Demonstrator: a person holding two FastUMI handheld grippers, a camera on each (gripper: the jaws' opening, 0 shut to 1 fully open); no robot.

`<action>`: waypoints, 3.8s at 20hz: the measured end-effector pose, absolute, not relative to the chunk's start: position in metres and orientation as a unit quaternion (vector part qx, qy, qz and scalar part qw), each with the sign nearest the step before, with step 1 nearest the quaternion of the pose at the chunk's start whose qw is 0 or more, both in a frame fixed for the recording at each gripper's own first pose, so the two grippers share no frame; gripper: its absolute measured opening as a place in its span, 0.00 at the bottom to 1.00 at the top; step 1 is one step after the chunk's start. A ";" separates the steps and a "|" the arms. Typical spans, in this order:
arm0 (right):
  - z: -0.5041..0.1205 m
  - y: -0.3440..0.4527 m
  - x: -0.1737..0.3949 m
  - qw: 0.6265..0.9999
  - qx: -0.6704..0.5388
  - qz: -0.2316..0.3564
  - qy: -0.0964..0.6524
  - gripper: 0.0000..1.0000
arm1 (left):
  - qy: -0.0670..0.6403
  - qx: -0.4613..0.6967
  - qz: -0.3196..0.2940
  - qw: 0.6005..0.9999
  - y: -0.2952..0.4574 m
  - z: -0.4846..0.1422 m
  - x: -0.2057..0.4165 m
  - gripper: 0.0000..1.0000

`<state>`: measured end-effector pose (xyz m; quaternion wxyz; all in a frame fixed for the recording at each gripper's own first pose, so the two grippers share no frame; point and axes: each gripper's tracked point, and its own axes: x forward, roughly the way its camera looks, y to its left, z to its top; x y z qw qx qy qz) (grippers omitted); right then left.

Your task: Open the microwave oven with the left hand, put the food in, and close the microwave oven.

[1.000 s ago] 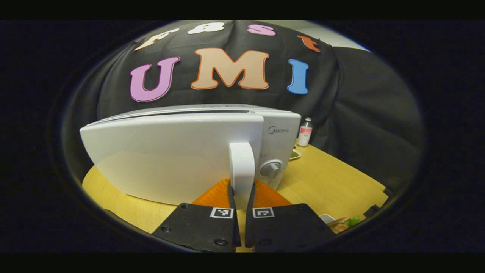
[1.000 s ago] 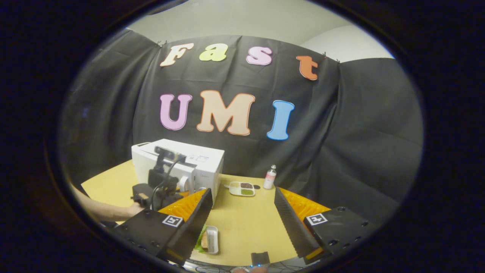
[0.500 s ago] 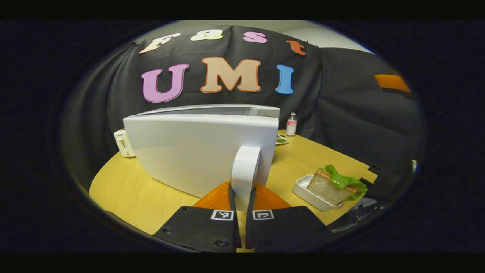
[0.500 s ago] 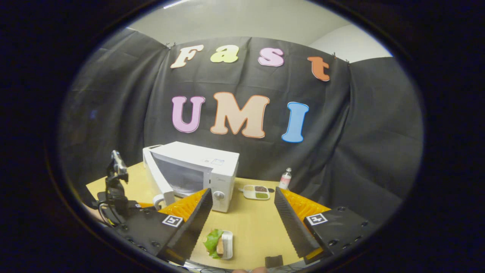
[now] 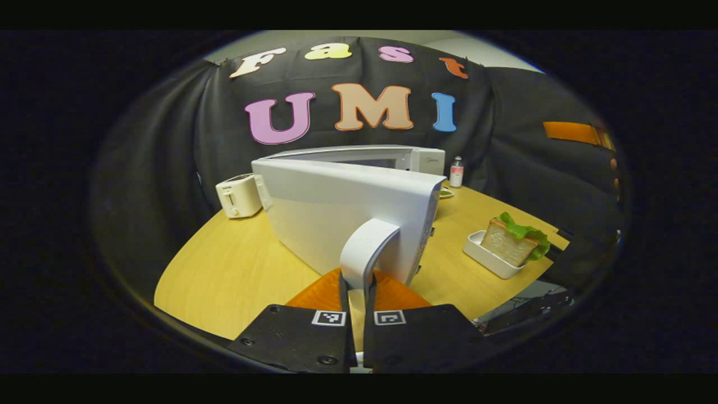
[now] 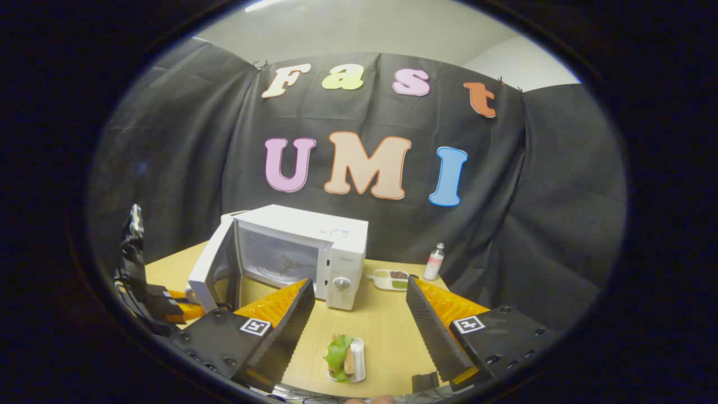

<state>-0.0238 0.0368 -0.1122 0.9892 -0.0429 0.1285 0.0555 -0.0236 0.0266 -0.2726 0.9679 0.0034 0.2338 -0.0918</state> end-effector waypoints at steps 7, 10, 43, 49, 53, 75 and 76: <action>-0.174 0.034 -0.034 0.984 -0.018 0.033 0.175 0.97 | 0.257 -0.002 -0.037 0.966 0.076 -0.277 -0.041 0.05; -0.213 0.033 -0.036 0.979 -0.022 0.031 0.203 0.97 | 0.262 -0.017 -0.007 0.965 0.100 -0.279 -0.047 0.05; -0.326 0.052 -0.039 0.935 -0.090 0.078 0.333 0.39 | 0.259 -0.070 0.005 0.963 0.122 -0.273 -0.052 0.83; -0.280 0.061 -0.015 0.944 -0.114 0.091 0.297 0.39 | 0.229 -0.017 0.005 0.973 0.126 -0.243 -0.060 0.89; -0.247 0.087 0.008 0.951 -0.099 0.108 0.272 0.38 | 0.220 -0.006 0.001 0.975 0.127 -0.233 -0.069 0.89; -0.279 0.293 0.151 0.858 0.372 0.090 0.343 0.38 | 0.083 -0.061 0.085 0.991 0.179 -0.116 -0.080 0.90; -0.283 0.299 0.158 0.851 0.391 0.080 0.341 0.38 | 0.069 -0.047 0.088 0.993 0.181 -0.105 -0.076 0.95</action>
